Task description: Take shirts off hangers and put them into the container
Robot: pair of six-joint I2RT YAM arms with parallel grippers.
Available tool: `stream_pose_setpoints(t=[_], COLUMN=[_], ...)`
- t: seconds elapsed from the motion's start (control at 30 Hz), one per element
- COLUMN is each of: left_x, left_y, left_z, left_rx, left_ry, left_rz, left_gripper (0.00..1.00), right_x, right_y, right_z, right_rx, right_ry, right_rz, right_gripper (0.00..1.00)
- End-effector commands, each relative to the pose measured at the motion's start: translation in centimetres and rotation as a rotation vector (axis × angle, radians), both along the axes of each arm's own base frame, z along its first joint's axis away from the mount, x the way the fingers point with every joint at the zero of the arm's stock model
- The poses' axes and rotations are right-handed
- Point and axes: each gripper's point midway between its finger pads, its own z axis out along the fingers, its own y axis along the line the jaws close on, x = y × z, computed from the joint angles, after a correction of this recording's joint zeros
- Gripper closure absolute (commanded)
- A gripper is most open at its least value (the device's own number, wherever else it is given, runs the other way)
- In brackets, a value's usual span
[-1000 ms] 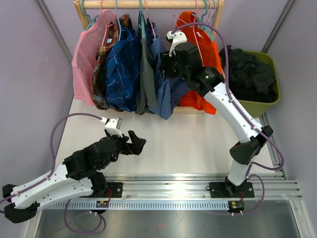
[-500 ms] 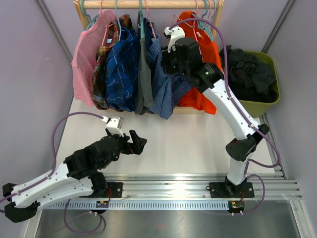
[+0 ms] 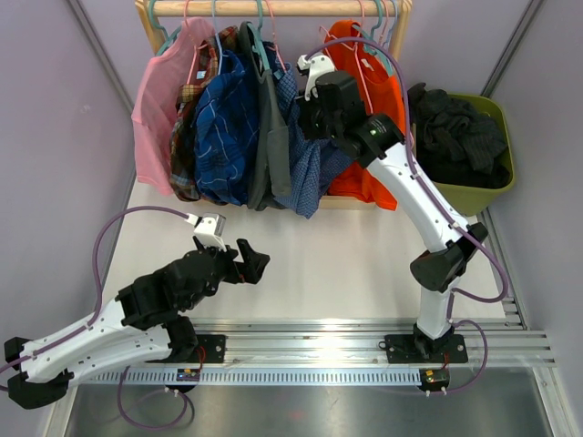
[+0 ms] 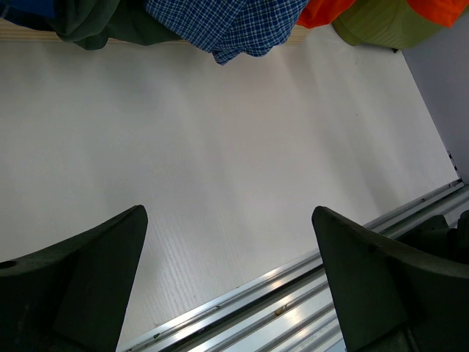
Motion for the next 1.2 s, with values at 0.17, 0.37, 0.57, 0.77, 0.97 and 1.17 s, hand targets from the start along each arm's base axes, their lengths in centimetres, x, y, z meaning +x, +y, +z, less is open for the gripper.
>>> stream_pose_setpoints(t=[0.17,0.37,0.57,0.77,0.97,1.17], left_x=[0.3,0.6,0.8,1.3,1.9,2.4], left_y=[-0.4,-0.9,-1.3,-0.9,-2.5,-5.8], left_z=[2.7,2.8,3.7,8.3,13.9,18.8], left_rx=[-0.06,-0.046,-0.049,-0.083,-0.092,-0.133], left_ry=[-0.044,-0.043,-0.06,-0.158,-0.289,-0.376], left_rz=[0.0,-0.007,-0.014,-0.01,-0.075,-0.155], left_gripper=[0.01,0.01,0.01,0.01,0.01,0.01], right_x=[-1.9,-4.2,-6.5,-11.5,-18.8,-27.0], right_y=[-6.9,-12.5,-12.8,-14.4,-15.1,-14.1], right_z=[11.8,17.6,18.6,13.3,8.8,9.7], right_rx=[0.168,0.209,0.196,0.201,0.262,0.358], right_ry=[-0.347,-0.559,-0.526,-0.295,-0.097,0.011], right_rz=[-0.221,-0.386,-0.306,-0.245,-0.084,0.215], right_gripper=[1.0,1.0,1.0,1.0,1.0,1.0])
